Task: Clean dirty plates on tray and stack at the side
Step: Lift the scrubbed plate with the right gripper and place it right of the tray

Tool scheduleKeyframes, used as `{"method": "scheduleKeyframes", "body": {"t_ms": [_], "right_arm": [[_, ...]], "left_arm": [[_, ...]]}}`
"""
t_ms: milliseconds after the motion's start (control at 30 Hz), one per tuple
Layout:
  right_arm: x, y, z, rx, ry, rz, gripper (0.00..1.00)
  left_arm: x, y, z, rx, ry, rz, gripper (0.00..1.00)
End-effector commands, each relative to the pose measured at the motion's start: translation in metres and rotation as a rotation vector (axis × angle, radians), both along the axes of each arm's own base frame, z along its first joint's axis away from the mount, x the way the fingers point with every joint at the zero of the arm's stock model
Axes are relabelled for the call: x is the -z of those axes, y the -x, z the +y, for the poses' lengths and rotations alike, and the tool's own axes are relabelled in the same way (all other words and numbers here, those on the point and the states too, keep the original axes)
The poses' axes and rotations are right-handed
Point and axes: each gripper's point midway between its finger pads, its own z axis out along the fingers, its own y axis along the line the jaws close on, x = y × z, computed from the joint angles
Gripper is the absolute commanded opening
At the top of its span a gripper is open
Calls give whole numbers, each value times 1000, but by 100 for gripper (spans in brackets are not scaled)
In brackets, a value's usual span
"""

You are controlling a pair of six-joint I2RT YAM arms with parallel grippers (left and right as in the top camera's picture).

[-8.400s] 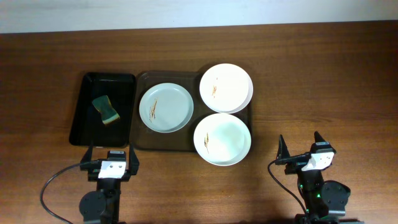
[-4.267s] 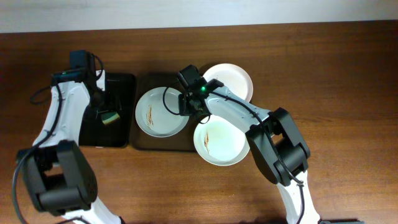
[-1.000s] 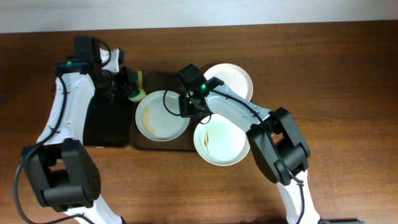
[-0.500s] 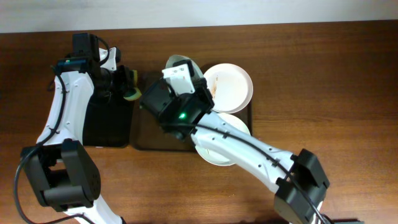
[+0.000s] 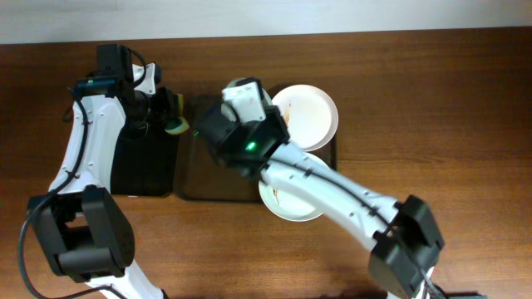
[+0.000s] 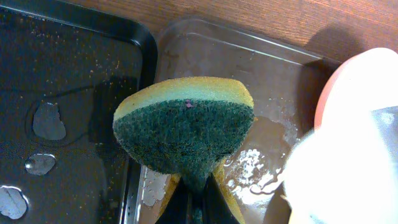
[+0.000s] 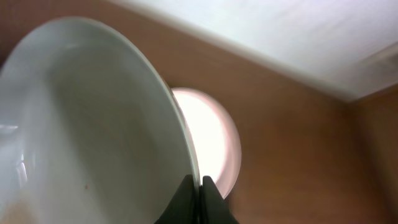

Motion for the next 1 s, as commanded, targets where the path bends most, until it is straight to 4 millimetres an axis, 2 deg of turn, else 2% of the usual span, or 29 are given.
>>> {"method": "scheduleKeyframes", "body": {"t_ms": [0,67,100,167,200,233,267,333,433,533,600,633,700,767,833,900,967], "right_arm": [[9,-10,-19,-48,-347,248,4],[8,-21,-51,-9,-474,317,4],[12,-30,-85,47,-574,373,4],[19,-34,-128,139,-639,418,4],[24,-35,-167,230,-667,436,4],[28,-34,-195,299,-674,438,4],[30,-33,-213,344,-679,440,4],[46,-20,-268,488,-695,461,4],[82,6,-318,645,-718,507,4],[123,30,-347,771,-750,528,4],[143,42,-357,823,-769,530,4],[149,44,-361,833,-774,525,10],[147,39,-358,804,-795,519,75],[138,28,-339,658,-862,554,80],[116,20,-313,548,-976,576,79],[99,21,-284,447,-1011,597,77],[93,28,-259,387,-981,644,75]], "left_arm": [[-4,-3,2,2,-7,-16,1],[-3,-2,2,2,-7,-14,1],[-2,-2,3,-1,-14,-9,1],[0,0,5,-6,-27,-2,1],[1,0,5,-5,-31,1,1],[1,0,4,-3,-31,1,1],[1,0,4,-4,-32,1,1],[1,0,4,-4,-33,1,1],[1,0,4,-4,-33,1,1],[1,0,4,-4,-33,0,1],[1,0,4,-4,-33,0,1],[1,0,4,-4,-33,0,1],[1,0,4,-4,-33,0,1],[1,0,4,-4,-33,0,1],[1,0,4,-4,-33,1,1],[1,0,4,-4,-33,1,1],[1,0,4,-4,-33,1,1]]}}
